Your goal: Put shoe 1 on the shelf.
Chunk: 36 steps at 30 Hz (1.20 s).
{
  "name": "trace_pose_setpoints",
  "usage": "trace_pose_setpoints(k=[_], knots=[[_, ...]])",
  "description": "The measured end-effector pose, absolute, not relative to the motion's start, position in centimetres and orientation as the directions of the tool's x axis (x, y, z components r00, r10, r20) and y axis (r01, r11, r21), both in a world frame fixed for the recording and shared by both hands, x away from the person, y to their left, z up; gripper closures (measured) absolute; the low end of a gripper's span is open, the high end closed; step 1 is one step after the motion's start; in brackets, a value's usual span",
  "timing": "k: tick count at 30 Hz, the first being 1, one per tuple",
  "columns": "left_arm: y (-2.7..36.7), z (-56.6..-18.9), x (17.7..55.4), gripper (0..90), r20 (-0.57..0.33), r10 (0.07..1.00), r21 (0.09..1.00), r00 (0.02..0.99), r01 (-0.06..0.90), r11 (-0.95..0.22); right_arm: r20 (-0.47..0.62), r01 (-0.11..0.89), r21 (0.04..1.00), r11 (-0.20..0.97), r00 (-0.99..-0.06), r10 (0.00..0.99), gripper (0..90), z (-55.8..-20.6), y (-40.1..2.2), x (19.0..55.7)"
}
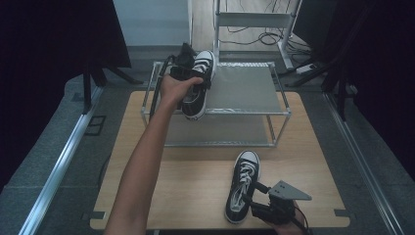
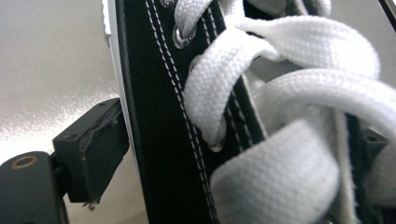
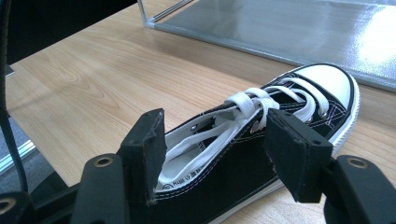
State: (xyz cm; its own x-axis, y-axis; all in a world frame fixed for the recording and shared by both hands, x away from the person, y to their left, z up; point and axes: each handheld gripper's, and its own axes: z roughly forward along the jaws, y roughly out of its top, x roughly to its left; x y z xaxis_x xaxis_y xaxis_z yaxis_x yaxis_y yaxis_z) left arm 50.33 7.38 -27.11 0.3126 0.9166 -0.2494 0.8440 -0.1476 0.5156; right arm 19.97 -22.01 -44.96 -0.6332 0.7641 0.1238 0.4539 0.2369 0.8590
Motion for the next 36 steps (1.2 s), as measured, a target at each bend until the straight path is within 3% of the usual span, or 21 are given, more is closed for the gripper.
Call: trace_pose_setpoints(k=[14,36], knots=[[6.7,-28.1,53.8,12.0,-0.239,0.953,0.483,0.189,0.874,-0.052,0.132,0.458,0.859,0.228,-0.629,0.766,38.6,-45.0,-22.2,20.0],[6.1,-29.0,56.9,11.8,-0.178,0.978,0.425,0.104,0.905,-0.019,0.138,0.466,0.857,0.221,-0.620,0.772,38.6,-45.0,-22.5,20.2]])
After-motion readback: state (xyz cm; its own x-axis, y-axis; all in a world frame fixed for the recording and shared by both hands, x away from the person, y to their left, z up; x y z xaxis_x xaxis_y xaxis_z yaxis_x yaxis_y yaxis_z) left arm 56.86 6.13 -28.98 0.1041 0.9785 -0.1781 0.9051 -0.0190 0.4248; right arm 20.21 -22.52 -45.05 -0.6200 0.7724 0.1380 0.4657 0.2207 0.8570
